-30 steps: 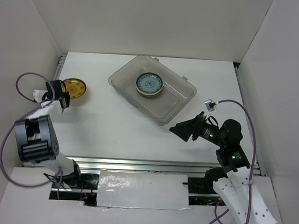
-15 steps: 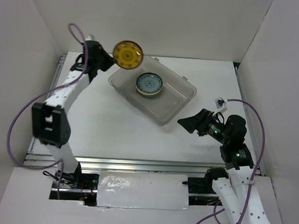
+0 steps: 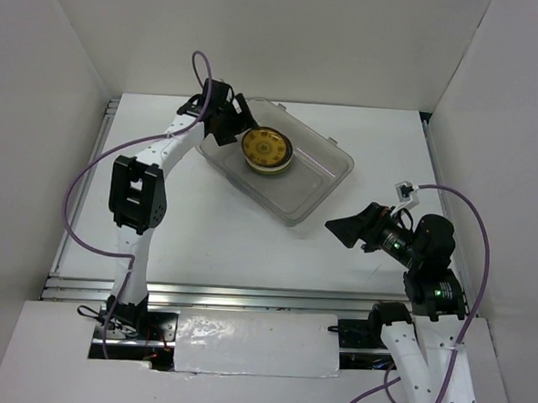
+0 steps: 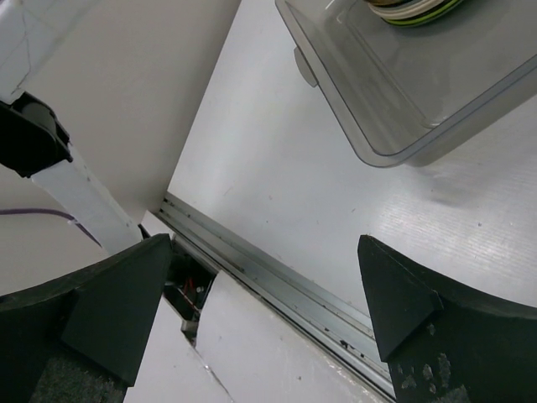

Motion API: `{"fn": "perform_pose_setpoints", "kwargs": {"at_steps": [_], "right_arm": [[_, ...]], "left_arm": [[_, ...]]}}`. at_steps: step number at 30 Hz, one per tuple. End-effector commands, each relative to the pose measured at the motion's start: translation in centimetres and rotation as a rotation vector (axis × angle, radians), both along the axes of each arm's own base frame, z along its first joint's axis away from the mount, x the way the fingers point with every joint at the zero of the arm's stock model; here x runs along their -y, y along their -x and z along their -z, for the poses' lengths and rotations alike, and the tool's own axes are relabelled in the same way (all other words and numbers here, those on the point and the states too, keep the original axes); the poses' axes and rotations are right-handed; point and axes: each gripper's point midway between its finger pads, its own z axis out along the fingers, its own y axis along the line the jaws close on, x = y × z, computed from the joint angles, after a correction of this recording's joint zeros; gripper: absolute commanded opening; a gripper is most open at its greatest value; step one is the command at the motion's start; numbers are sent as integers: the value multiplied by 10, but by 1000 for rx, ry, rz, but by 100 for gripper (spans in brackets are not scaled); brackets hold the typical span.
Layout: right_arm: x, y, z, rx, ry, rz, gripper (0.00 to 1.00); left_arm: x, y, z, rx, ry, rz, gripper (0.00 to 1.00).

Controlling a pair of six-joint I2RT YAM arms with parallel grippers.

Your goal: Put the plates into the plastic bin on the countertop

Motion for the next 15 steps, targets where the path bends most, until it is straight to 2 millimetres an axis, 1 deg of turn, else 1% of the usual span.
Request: {"fn": "perform_pose_setpoints", "kwargs": {"at_steps": [1,2,3,4,5,6,7,8,9,10,11,12,13,14,15], "right_arm": [[3,3,-19,56,21,3,100],[4,3,-22,60,27,8,100],[7,0,-24,69,47,31,100],[11,-2,-27,66,64,54,100],[15,-5,-29,64,76,84,100],[19,-8,-32,70,89,109,100],[28,-14,-34,70,122,164,100],[32,-18,-35,68,139,189,100],[45,-29,-25,28,204,265,100],[51,-33,-25,10,233,300,100],[59,-37,-36,18,257,344,100],[61,-43,-32,-13,291,361,100],[72,-47,-41,-1,321,429,100],[76,-50,-44,-5,337,454,100],[80,-51,-48,6,360,475,100]], "left_arm": [[11,2,-49,106,-16,39,99],[9,9,-58,109,-33,40,99],[9,20,-86,154,-48,43,99],[1,33,-93,152,-122,20,99],[-4,41,-106,169,-143,11,99],[-12,51,-113,172,-169,0,99],[-28,64,-138,212,-212,-33,99],[-36,76,-146,216,-247,-34,99],[-52,101,-154,197,-317,-18,99],[-64,115,-155,175,-366,-31,99],[-80,127,-157,168,-435,-68,99],[-96,153,-152,140,-488,-53,99],[-108,165,-148,130,-518,-67,99],[-126,175,-148,125,-553,-108,99],[-141,198,-142,116,-569,-121,99]]}}
